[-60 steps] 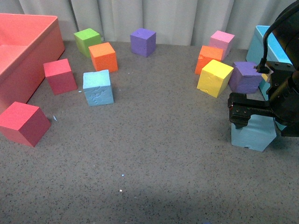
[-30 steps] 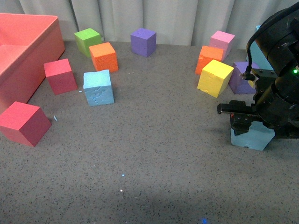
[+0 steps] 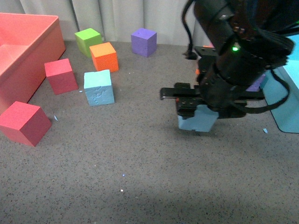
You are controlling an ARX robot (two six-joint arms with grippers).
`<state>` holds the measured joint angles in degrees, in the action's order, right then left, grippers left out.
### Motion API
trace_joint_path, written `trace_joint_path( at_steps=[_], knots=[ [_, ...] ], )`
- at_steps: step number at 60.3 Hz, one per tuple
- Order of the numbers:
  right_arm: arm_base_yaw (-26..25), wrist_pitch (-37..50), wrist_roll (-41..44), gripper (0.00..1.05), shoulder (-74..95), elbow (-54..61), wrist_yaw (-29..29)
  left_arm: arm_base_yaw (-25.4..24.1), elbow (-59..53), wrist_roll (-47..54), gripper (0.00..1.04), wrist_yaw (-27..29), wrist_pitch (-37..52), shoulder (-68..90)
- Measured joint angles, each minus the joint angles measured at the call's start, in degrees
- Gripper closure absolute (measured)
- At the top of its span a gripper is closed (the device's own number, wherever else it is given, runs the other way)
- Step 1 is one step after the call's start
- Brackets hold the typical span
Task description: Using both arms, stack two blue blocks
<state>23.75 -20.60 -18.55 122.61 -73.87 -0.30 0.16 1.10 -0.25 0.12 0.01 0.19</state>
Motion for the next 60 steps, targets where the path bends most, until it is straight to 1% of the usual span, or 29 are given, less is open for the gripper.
trace_joint_path(
  at_steps=[7,18,39,50,51,54,59,60],
  knots=[
    [2.7,-1.5,0.0,0.56,2.9,-4.1,0.3,0.0,0.0,0.0,0.07,0.0,0.0,0.0],
    [4.7,-4.0,-0.4,0.57,7.4,-9.4,1.4,0.0,0.0,0.0,0.07,0.0,0.0,0.0],
    [5.6,-6.9,-1.7,0.57,11.6,-16.0,2.6,0.0,0.0,0.0,0.07,0.0,0.0,0.0],
    [6.0,-5.7,-1.8,0.57,12.0,-16.4,3.0,0.0,0.0,0.0,0.07,0.0,0.0,0.0],
    [6.1,-5.6,-1.7,0.56,12.0,-16.4,3.0,0.0,0.0,0.0,0.07,0.0,0.0,0.0],
    [6.2,-4.7,-2.0,0.45,11.9,-16.1,2.9,0.0,0.0,0.0,0.07,0.0,0.0,0.0],
    [6.3,-3.0,-2.5,0.34,11.2,-14.7,2.0,0.0,0.0,0.0,0.07,0.0,0.0,0.0],
    [6.3,-2.5,-2.7,0.31,10.8,-14.1,1.4,0.0,0.0,0.0,0.07,0.0,0.0,0.0]
  ],
)
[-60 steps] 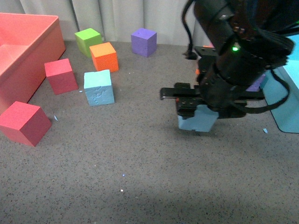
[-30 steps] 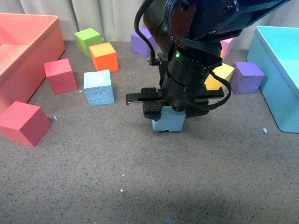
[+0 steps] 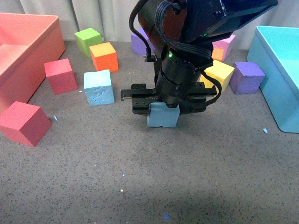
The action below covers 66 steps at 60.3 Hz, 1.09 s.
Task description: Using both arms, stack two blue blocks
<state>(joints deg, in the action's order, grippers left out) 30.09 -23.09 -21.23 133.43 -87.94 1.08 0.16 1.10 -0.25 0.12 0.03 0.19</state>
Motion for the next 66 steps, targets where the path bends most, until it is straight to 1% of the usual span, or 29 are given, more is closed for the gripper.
trace_joint_path(
  at_steps=[2,7,9,14,29,31,32,33,34,35,36,37,38,39,40,41,42,43,44,45,47,49,50,52,59,62,63,66],
  knots=[
    [0.0,0.5,-0.1,0.27,-0.5,0.7,-0.2,0.0,0.0,0.0,0.07,0.0,0.0,0.0],
    [0.0,3.4,-0.5,0.11,-3.8,4.6,-1.2,0.0,0.0,0.0,0.07,0.0,0.0,0.0],
    [0.0,5.2,-0.6,0.08,-5.5,6.3,-1.5,0.0,0.0,0.0,0.07,0.0,0.0,0.0],
    [-0.1,8.8,-0.4,0.1,-9.3,9.6,-1.4,0.0,0.0,0.0,0.07,0.0,0.0,0.0],
    [-0.4,9.8,-0.3,0.09,-12.0,10.4,-0.9,0.0,0.0,0.0,0.07,0.0,0.0,0.0],
    [-0.3,16.7,2.0,0.13,-11.7,13.1,3.8,0.0,0.0,0.0,0.07,0.0,0.0,0.0],
    [-0.3,23.1,4.0,0.16,-11.7,16.0,8.2,0.0,0.0,0.0,0.07,0.0,0.0,0.0],
    [-0.3,26.2,5.2,0.18,-11.8,17.4,10.5,0.0,0.0,0.0,0.07,0.1,0.0,0.0],
    [-0.3,32.5,6.9,0.22,-11.9,20.3,13.7,0.0,0.0,0.0,0.07,0.0,0.0,0.0],
    [-0.3,35.5,8.5,0.23,-12.0,22.0,16.8,0.0,0.0,0.0,0.07,0.0,0.0,0.0],
    [-0.4,38.6,9.1,0.25,-12.2,23.8,17.7,0.0,0.0,0.0,0.07,-0.2,0.0,0.0],
    [-0.7,44.6,11.7,0.29,-12.6,27.5,20.8,0.0,0.0,0.0,0.07,-0.1,0.0,0.0],
    [-1.1,50.5,13.5,0.32,-13.2,31.2,22.4,0.0,0.0,0.0,0.07,-0.1,0.0,0.0],
    [-1.3,53.4,14.2,0.34,-13.5,33.1,22.9,0.0,0.0,0.0,0.07,0.0,0.0,0.0],
    [-1.9,59.3,15.2,0.38,-14.2,36.7,23.4,0.0,0.0,0.0,0.07,0.1,0.0,0.0],
    [-2.3,62.1,15.7,0.4,-14.6,38.4,23.4,0.0,0.0,0.0,0.07,0.1,0.0,0.0],
    [-3.1,67.8,16.8,0.43,-15.5,41.5,23.3,0.0,0.0,0.0,0.07,0.0,0.0,0.0],
    [-3.5,70.7,17.4,0.45,-16.0,43.0,23.2,0.0,0.0,0.0,0.07,0.1,0.0,0.0],
    [-4.3,76.3,18.1,0.48,-17.2,45.6,22.8,0.0,0.0,0.0,0.07,0.1,0.0,0.0],
    [-4.8,79.2,18.3,0.5,-17.9,46.9,22.7,0.0,0.0,0.0,0.07,0.1,0.0,0.0],
    [-6.3,89.9,19.3,0.57,-21.0,51.1,21.7,0.0,0.0,0.0,0.07,0.0,0.0,0.0],
    [-7.6,94.5,19.7,0.63,-24.1,53.4,21.0,0.0,0.0,0.0,0.07,0.0,0.0,0.0],
    [-7.9,95.5,19.8,0.64,-25.1,54.1,20.8,0.0,0.0,0.0,0.07,0.0,0.0,0.0],
    [-9.4,97.9,20.1,0.72,-29.1,56.8,19.8,0.0,0.0,0.0,0.07,0.0,0.0,0.0],
    [-12.2,98.6,20.8,0.91,-35.2,64.3,17.0,0.0,0.0,0.0,0.07,0.0,0.0,0.0],
    [-13.5,98.1,21.0,1.02,-37.3,67.9,15.2,0.0,0.0,0.0,0.07,0.0,0.0,0.0],
    [-13.7,98.0,21.0,1.03,-37.6,68.4,15.0,0.0,0.0,0.0,0.07,0.0,0.0,0.0],
    [-15.2,97.3,21.3,1.04,-41.1,71.5,13.2,0.0,0.0,0.0,0.07,0.0,0.0,0.0]
  ],
)
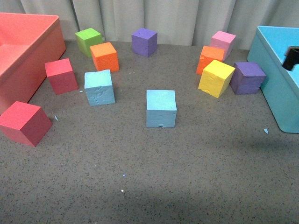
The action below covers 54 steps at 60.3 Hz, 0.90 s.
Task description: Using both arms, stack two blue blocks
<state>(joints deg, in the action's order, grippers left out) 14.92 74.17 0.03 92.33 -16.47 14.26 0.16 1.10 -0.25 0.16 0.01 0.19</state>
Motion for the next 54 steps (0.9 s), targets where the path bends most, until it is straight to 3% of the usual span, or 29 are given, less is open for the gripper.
trace_joint_path(
  at_steps=[12,19,35,41,54],
  knots=[
    [-4.6,-4.5,0.0,1.04,-12.2,7.3,-3.9,0.0,0.0,0.0,0.07,0.0,0.0,0.0],
    [-6.6,-13.5,0.0,1.04,-23.1,9.4,-6.2,0.0,0.0,0.0,0.07,0.0,0.0,0.0],
    [-10.0,-23.3,0.0,1.04,-37.6,13.7,-9.4,0.0,0.0,0.0,0.07,0.0,0.0,0.0],
    [-14.6,-29.5,0.0,1.04,-45.3,15.1,-13.9,0.0,0.0,0.0,0.07,0.0,0.0,0.0],
    [-14.8,-37.8,0.0,1.04,-54.9,16.1,-14.1,0.0,0.0,0.0,0.07,0.0,0.0,0.0]
  ],
)
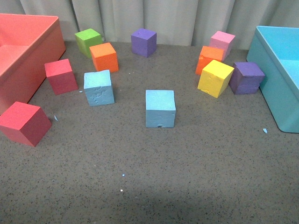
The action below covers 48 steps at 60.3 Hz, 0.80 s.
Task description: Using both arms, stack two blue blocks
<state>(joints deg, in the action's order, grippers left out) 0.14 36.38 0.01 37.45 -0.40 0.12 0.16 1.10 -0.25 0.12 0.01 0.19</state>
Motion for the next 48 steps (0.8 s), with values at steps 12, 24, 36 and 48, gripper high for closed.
trace_joint_path(
  at_steps=[12,24,36,48],
  knots=[
    [0.0,-7.6,0.0,1.04,-8.3,0.3,0.0,0.0,0.0,0.0,0.07,0.0,0.0,0.0],
    [0.0,-14.9,0.0,1.04,-16.1,0.3,0.0,0.0,0.0,0.0,0.07,0.0,0.0,0.0],
    [0.0,-19.7,0.0,1.04,-20.9,0.3,0.0,0.0,0.0,0.0,0.07,0.0,0.0,0.0],
    [0.0,-23.2,0.0,1.04,-24.5,0.3,0.0,0.0,0.0,0.0,0.07,0.0,0.0,0.0]
  ],
)
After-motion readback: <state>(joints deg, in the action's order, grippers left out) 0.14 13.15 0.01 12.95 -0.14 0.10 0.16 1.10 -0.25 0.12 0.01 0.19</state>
